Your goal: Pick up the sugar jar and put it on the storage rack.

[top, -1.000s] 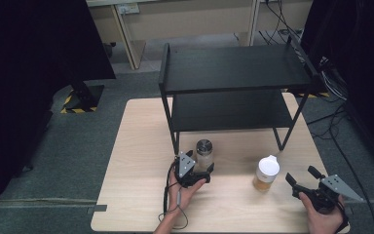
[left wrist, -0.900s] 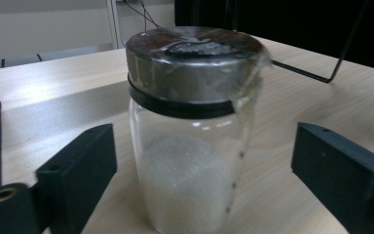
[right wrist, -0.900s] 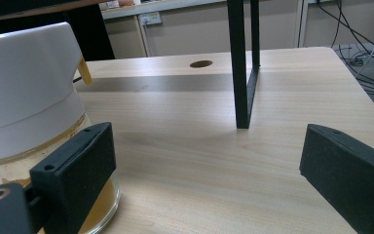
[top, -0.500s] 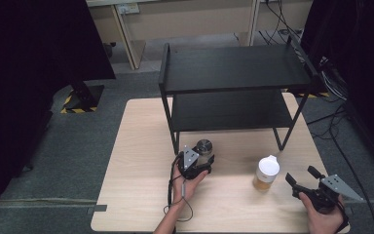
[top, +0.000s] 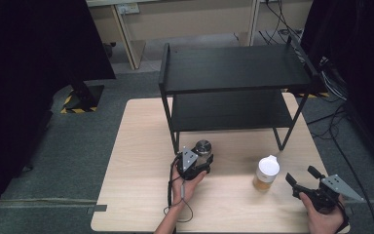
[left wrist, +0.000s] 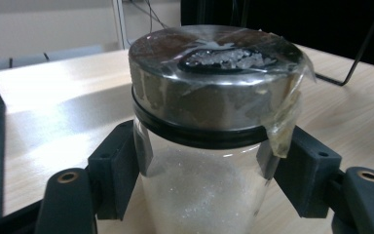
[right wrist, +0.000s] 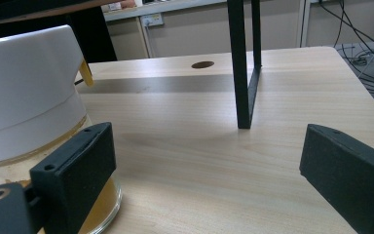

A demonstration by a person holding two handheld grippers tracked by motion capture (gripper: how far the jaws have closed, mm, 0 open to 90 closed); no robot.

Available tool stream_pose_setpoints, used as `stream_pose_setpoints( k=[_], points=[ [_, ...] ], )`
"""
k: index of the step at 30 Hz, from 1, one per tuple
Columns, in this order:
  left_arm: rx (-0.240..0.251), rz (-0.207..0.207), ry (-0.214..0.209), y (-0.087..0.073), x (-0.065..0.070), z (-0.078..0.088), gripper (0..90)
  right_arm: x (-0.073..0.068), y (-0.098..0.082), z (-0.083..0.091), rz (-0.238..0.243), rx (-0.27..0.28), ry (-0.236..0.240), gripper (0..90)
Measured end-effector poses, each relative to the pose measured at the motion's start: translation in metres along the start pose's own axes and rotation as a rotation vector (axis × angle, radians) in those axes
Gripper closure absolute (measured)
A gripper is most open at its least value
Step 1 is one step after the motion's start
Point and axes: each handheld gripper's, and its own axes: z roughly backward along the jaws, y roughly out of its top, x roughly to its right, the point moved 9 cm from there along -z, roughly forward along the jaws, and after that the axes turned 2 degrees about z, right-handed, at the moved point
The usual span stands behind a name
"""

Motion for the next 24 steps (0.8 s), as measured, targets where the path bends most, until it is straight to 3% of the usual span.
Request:
stream_pose_setpoints(
  k=[13,24],
  points=[
    [0.147,-0.031,0.052,0.015,0.012,0.054,31.1,0.000,0.000,0.000,0.000,-0.003,-0.004,6.2],
    [0.228,-0.052,0.086,0.045,0.023,0.079,31.1,-0.001,0.000,0.000,0.002,-0.002,-0.007,6.3]
  ],
)
